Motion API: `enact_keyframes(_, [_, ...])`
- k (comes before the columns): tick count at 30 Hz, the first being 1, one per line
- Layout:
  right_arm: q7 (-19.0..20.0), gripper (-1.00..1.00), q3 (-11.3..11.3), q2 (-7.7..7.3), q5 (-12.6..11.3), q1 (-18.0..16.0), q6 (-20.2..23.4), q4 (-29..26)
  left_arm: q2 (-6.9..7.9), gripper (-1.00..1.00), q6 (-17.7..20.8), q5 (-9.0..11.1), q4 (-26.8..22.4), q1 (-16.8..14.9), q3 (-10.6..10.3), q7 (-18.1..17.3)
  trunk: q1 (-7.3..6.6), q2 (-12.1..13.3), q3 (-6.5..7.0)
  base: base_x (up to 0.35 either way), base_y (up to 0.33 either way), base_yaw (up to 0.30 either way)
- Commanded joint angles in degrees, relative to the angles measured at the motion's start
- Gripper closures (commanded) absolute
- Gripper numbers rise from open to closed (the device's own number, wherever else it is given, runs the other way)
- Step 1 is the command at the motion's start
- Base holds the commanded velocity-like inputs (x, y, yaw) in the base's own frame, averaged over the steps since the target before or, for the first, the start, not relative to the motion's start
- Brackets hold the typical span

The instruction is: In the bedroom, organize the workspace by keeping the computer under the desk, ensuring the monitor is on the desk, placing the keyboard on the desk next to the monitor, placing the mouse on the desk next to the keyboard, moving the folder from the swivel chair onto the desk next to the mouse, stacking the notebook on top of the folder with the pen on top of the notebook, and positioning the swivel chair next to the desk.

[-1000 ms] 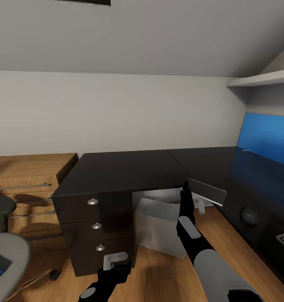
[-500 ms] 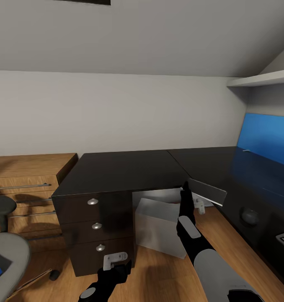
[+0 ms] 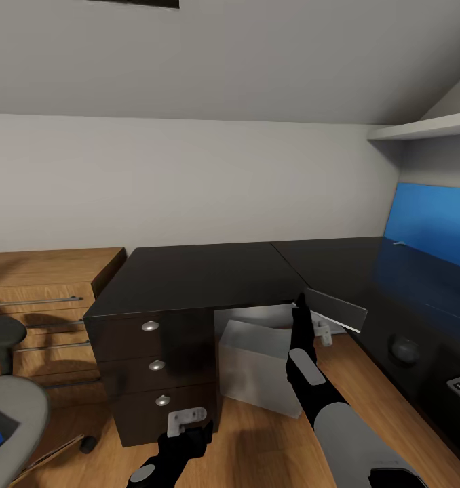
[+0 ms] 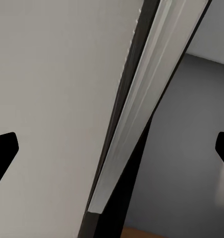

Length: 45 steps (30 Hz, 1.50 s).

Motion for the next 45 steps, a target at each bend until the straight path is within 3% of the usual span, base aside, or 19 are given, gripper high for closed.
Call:
enact_keyframes(1, [0.54,-1.0,-0.15,0.05,-0.6,-0.04,0.02,0.03,0.06,-1.0,0.09,0.41,-0.1,-0.06,-0.17,0.49,-0.01,-0.03,-0.06,0.0,0.0,0.0])
enact_keyframes(20, [0.54,-1.0,-0.14,0.06,-0.59,-0.04,0.02,-0.02,0.06,-1.0,0.09,0.42,-0.1,-0.06,-0.17,0.52,-0.01,-0.03,-0.06,0.0,0.0,0.0])
enact_keyframes(21, [0.54,1.0,-0.14,0.05,-0.59,-0.04,0.02,-0.03,0.06,-1.0,0.09,0.42,-0.1,-0.06,-0.17,0.54,-0.01,-0.03,-0.06,0.0,0.0,0.0])
enact_keyframes(45, [0.54,1.0,-0.06,0.04,-0.58,-0.04,0.02,-0.06,0.08,-1.0,0.09,0.5,-0.04,-0.06,-0.17,0.49,-0.01,-0.03,-0.06,0.0,0.0,0.0])
